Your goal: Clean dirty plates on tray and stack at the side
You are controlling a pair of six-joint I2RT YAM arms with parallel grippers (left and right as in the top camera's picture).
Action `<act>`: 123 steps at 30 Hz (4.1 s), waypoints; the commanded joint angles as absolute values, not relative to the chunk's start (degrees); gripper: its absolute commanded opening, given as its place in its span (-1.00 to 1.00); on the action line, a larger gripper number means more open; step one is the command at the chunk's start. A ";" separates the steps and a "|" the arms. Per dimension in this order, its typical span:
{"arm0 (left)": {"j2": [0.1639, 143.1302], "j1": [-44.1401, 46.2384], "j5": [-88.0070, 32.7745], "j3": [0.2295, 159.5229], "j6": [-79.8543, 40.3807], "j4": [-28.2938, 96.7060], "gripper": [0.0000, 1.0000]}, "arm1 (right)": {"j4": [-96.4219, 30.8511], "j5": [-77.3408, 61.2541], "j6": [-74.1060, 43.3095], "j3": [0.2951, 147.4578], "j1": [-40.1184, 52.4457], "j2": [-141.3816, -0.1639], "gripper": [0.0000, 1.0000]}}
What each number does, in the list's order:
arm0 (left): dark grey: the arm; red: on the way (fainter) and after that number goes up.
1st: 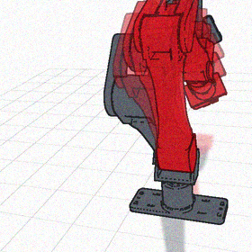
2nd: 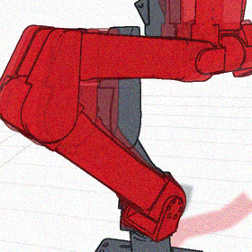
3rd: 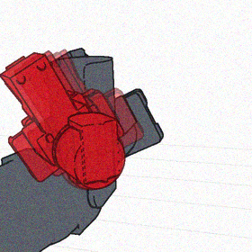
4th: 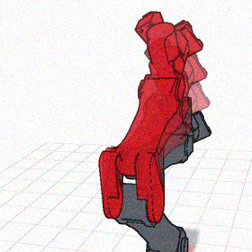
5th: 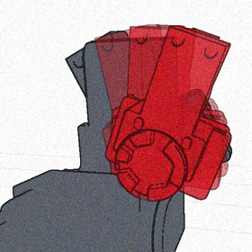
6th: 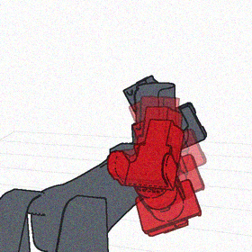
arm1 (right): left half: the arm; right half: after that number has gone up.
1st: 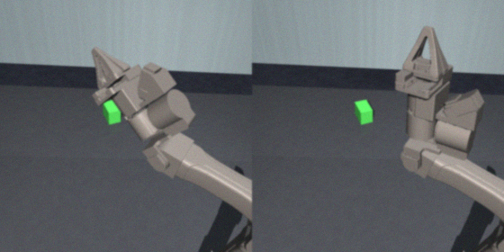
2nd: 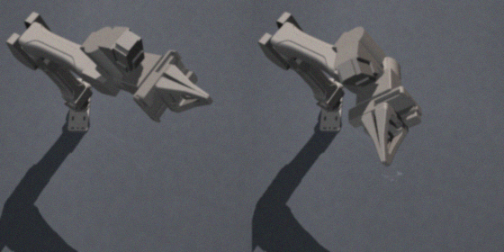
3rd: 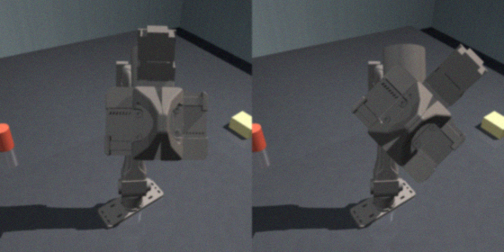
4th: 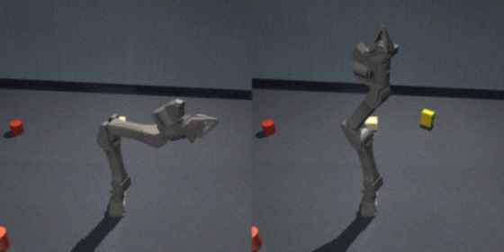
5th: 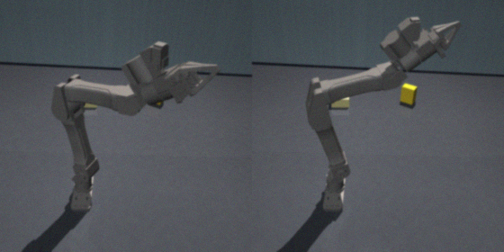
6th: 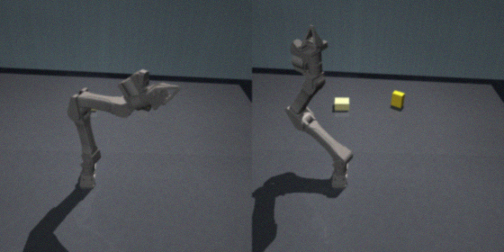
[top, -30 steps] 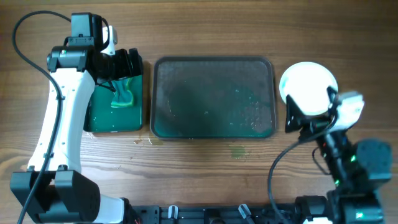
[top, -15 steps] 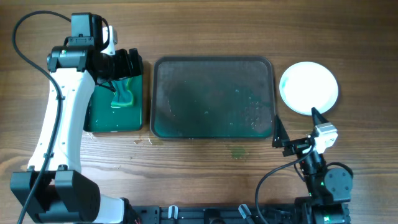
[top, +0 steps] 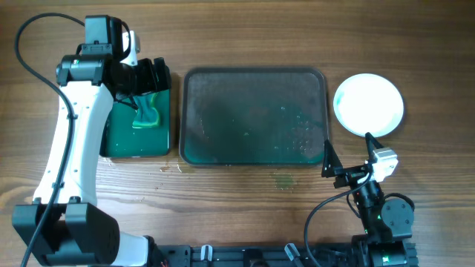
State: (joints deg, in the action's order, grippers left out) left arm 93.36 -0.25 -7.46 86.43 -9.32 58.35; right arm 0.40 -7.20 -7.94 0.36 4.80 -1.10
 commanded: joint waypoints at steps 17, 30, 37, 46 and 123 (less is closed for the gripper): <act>93.54 -0.14 -8.29 86.80 -9.82 58.37 1.00 | 0.40 -6.31 -9.15 0.30 5.08 -0.27 1.00; 78.63 1.69 -4.43 74.94 -9.19 40.73 1.00 | 0.40 -6.31 -9.17 0.30 5.08 -0.27 1.00; 49.89 0.58 -8.56 39.03 -9.19 6.57 1.00 | 0.40 -6.31 -9.17 0.30 5.08 -0.27 0.99; 17.58 0.27 -8.54 8.12 -2.90 -6.70 1.00 | 0.40 -6.31 -9.15 0.30 5.08 -0.27 0.99; 0.19 0.25 -8.10 0.32 2.59 3.70 1.00 | 0.40 -6.31 -9.15 0.30 5.08 -0.27 1.00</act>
State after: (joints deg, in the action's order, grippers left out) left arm 0.80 0.62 -7.60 0.60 1.45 3.51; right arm 0.25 -7.18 -8.34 0.36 4.84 -0.89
